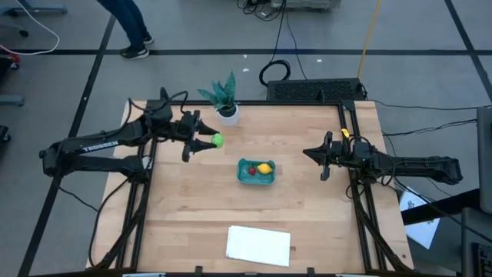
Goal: Pick and placing Produce into tupperware
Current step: Put the green cabbage into the blue container, then adjust the blue container
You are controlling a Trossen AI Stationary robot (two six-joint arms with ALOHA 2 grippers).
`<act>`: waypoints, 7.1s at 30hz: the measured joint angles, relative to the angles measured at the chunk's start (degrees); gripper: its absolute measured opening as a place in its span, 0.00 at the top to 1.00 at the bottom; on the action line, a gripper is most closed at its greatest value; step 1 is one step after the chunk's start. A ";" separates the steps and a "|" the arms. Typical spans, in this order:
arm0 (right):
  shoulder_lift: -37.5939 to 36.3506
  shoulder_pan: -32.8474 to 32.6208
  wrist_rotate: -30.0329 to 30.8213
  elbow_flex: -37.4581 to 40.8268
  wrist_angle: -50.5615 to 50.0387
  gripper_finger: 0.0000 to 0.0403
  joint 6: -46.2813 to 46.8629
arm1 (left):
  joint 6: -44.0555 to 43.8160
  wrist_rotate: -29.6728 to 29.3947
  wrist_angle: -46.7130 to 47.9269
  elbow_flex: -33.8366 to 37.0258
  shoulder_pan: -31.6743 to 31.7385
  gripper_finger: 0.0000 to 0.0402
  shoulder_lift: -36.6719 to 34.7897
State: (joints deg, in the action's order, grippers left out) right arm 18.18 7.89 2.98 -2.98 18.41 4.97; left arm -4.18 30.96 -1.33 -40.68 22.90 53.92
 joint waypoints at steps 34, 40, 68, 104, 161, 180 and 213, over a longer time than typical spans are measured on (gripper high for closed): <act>0.01 -0.01 0.00 -0.01 0.02 1.00 -0.28 | 8.65 0.05 22.20 -21.57 -1.36 0.48 23.58; -0.01 -0.01 0.00 0.00 0.08 1.00 -0.28 | 9.09 -0.13 22.09 -21.57 -2.67 0.48 26.24; -0.01 -0.01 0.00 -0.02 -0.02 1.00 -0.23 | 10.44 -3.07 16.97 -21.60 -8.56 0.48 39.01; 0.01 0.00 0.00 -0.02 -0.28 1.00 -0.10 | 10.82 -4.04 14.75 -21.53 -12.28 0.48 48.15; 0.01 -0.01 0.00 0.00 -0.68 1.00 -0.28 | 25.50 -6.93 17.25 -21.51 -14.03 0.45 52.01; 0.01 -0.01 0.00 -0.02 -0.70 1.00 -0.28 | 29.26 -6.95 16.18 -21.51 -15.28 0.34 52.01; 0.01 0.00 0.00 0.00 -0.74 1.00 -0.10 | 34.09 -7.32 18.72 -23.56 -16.33 0.25 51.03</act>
State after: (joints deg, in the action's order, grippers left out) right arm 18.20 7.89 2.98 -2.99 17.67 4.86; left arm 29.91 23.65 17.39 -64.25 6.57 104.95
